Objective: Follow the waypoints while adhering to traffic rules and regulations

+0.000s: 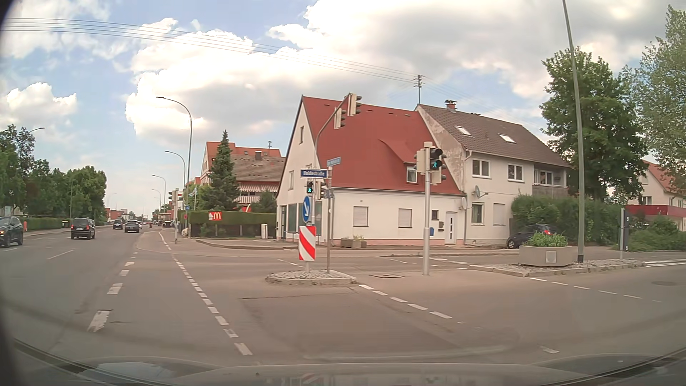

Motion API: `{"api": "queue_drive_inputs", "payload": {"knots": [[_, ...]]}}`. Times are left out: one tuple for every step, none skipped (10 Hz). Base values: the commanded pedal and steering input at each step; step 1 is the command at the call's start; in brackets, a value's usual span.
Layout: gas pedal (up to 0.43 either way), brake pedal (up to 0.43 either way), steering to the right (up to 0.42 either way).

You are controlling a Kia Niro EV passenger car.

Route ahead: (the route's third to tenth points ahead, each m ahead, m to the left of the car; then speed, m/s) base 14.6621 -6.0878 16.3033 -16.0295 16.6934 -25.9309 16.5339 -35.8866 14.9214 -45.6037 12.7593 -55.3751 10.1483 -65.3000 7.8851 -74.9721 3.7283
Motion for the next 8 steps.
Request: {"api": "queue_drive_inputs", "payload": {"knots": [[0.0, 0.018, 0.414], [0.0, 0.018, 0.438], [0.0, 0.018, 0.455], [0.0, 0.018, 0.461], [0.0, 0.018, 0.468], [0.0, 0.018, 0.468], [0.0, 0.018, 0.469], [0.0, 0.018, 0.473]]}}
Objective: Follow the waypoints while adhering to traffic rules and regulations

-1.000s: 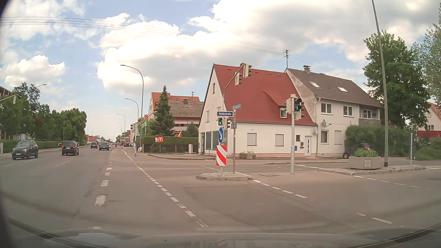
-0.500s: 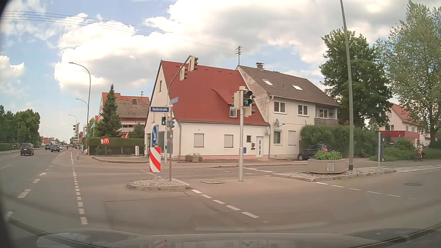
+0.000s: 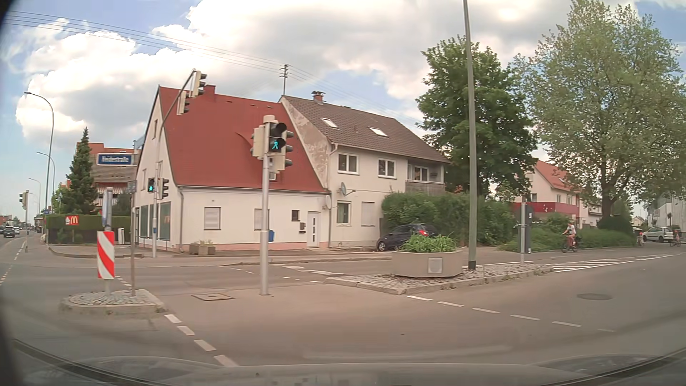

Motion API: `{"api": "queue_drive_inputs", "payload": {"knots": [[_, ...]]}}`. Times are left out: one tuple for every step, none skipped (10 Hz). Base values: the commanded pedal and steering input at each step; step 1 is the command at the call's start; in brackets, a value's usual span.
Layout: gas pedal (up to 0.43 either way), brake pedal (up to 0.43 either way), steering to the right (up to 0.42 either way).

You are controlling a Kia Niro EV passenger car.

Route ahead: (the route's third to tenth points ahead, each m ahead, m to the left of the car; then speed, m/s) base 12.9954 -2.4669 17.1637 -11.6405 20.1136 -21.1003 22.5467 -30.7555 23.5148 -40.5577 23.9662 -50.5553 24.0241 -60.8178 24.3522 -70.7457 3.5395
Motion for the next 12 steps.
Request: {"api": "queue_drive_inputs", "payload": {"knots": [[0.0, 0.018, 0.486], [0.0, 0.018, 0.504], [0.0, 0.018, 0.521], [0.008, 0.018, 0.535], [0.028, 0.018, 0.544], [0.059, 0.018, 0.547], [0.059, 0.018, 0.543], [0.059, 0.018, 0.534], [0.087, 0.018, 0.523], [0.087, 0.018, 0.51], [0.098, 0.018, 0.494], [0.098, 0.018, 0.483]]}}
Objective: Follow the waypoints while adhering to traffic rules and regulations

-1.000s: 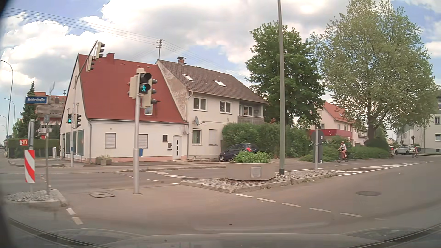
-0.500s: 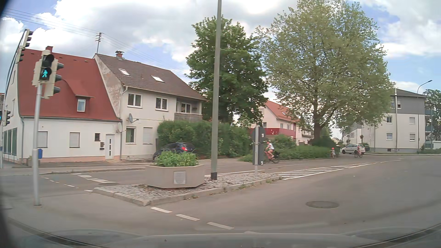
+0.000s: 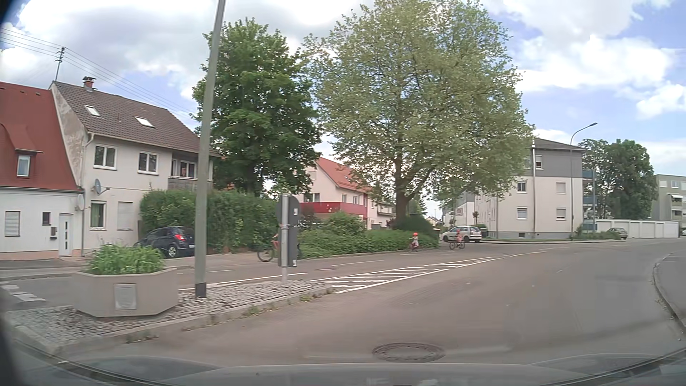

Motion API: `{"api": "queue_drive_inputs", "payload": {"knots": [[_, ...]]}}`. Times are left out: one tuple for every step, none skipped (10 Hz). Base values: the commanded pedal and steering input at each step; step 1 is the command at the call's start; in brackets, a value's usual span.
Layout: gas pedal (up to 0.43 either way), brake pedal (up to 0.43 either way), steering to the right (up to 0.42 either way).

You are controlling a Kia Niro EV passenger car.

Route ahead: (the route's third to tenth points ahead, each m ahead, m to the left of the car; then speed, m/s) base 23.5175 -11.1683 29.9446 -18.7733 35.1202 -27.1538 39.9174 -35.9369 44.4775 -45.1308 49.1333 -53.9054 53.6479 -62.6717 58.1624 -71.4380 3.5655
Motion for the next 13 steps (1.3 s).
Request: {"api": "queue_drive_inputs", "payload": {"knots": [[0.098, 0.018, 0.474], [0.098, 0.018, 0.459], [0.098, 0.018, 0.441], [0.098, 0.018, 0.412], [0.098, 0.018, 0.385], [0.098, 0.018, 0.348], [0.098, 0.018, 0.327], [0.098, 0.018, 0.305], [0.098, 0.018, 0.287], [0.098, 0.018, 0.284], [0.098, 0.018, 0.285], [0.098, 0.018, 0.266], [0.098, 0.018, 0.244]]}}
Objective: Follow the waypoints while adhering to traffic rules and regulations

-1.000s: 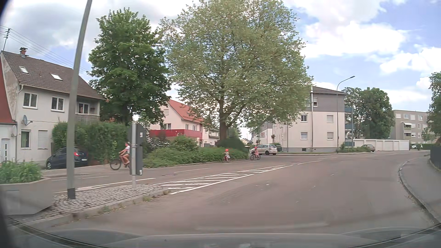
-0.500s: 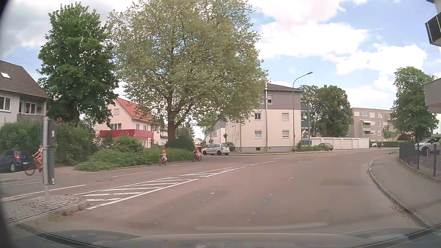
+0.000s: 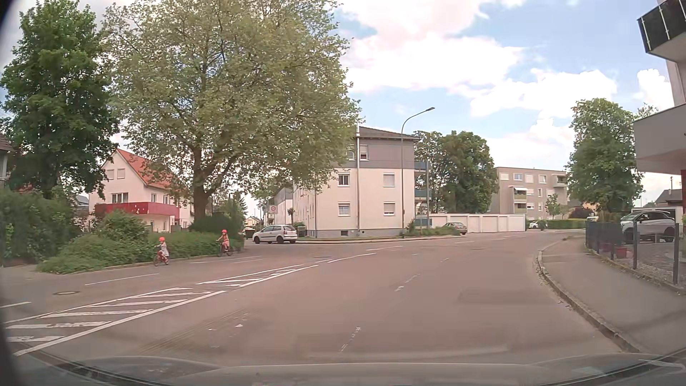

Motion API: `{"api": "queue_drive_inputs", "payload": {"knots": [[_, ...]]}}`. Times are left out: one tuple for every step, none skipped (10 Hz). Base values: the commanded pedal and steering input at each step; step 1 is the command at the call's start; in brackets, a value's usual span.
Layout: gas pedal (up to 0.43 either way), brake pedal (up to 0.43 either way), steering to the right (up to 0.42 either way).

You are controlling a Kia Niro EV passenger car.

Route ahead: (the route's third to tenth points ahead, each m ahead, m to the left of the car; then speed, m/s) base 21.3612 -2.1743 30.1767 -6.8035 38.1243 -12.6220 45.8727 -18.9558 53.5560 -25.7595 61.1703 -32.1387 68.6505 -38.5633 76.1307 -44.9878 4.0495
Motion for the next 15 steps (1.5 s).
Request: {"api": "queue_drive_inputs", "payload": {"knots": [[0.098, 0.018, 0.229], [0.098, 0.018, 0.203], [0.118, 0.018, 0.175], [0.118, 0.018, 0.161], [0.13, 0.018, 0.158], [0.13, 0.018, 0.16], [0.13, 0.018, 0.16], [0.13, 0.024, 0.16], [0.13, 0.024, 0.159], [0.138, 0.018, 0.146], [0.138, 0.024, 0.125], [0.15, 0.018, 0.118], [0.169, 0.018, 0.11], [0.169, 0.018, 0.095], [0.177, 0.018, 0.078]]}}
